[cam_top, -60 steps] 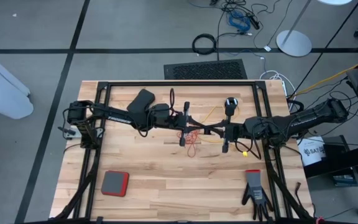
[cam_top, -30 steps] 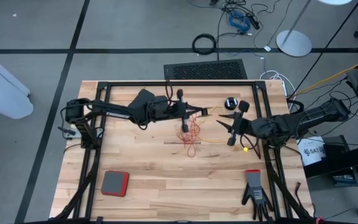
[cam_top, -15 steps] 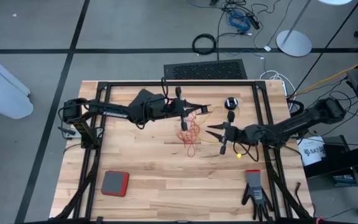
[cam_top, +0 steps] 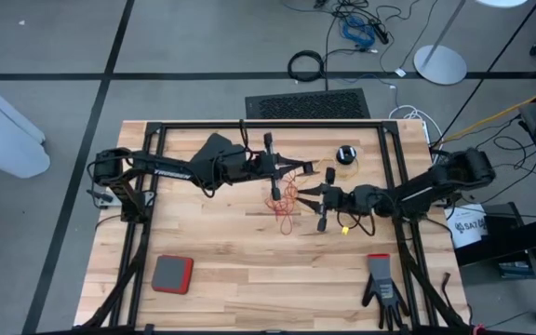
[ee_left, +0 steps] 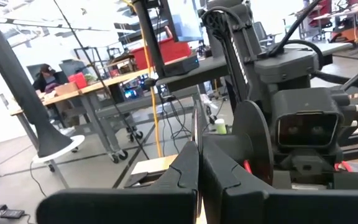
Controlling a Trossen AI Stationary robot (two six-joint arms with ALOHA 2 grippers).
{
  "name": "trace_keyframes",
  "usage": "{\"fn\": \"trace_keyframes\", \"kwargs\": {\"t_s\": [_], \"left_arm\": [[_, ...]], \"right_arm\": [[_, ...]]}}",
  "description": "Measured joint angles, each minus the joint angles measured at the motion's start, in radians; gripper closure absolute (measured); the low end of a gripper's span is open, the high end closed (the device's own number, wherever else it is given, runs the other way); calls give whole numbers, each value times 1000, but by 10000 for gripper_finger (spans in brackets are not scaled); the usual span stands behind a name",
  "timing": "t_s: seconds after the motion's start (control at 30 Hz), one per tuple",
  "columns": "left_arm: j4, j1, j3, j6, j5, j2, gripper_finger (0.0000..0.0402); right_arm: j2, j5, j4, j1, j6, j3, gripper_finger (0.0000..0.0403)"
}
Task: Coil cords
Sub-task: Coil the red wire on the spool
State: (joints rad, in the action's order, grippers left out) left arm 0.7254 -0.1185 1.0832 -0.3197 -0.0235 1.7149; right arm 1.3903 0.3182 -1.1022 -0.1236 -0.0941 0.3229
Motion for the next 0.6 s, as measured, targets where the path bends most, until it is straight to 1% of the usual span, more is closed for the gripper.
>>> {"fn": "trace_keyframes", "kwargs": {"t_s": [0.17,0.4,0.47,0.6], "left_arm": [[2,6,0,-1,0,0,401],[-1,16,0,-1,0,0,401],[-5,18,0,-1,0,0,401],[-21,19,0,-1,0,0,401]], "right_arm": [[77,-62,2,20,3,66,326],[152,-58,7,36,-12,136,327],[153,-55,9,41,-14,140,332],[153,-54,31,44,-14,140,358]]}}
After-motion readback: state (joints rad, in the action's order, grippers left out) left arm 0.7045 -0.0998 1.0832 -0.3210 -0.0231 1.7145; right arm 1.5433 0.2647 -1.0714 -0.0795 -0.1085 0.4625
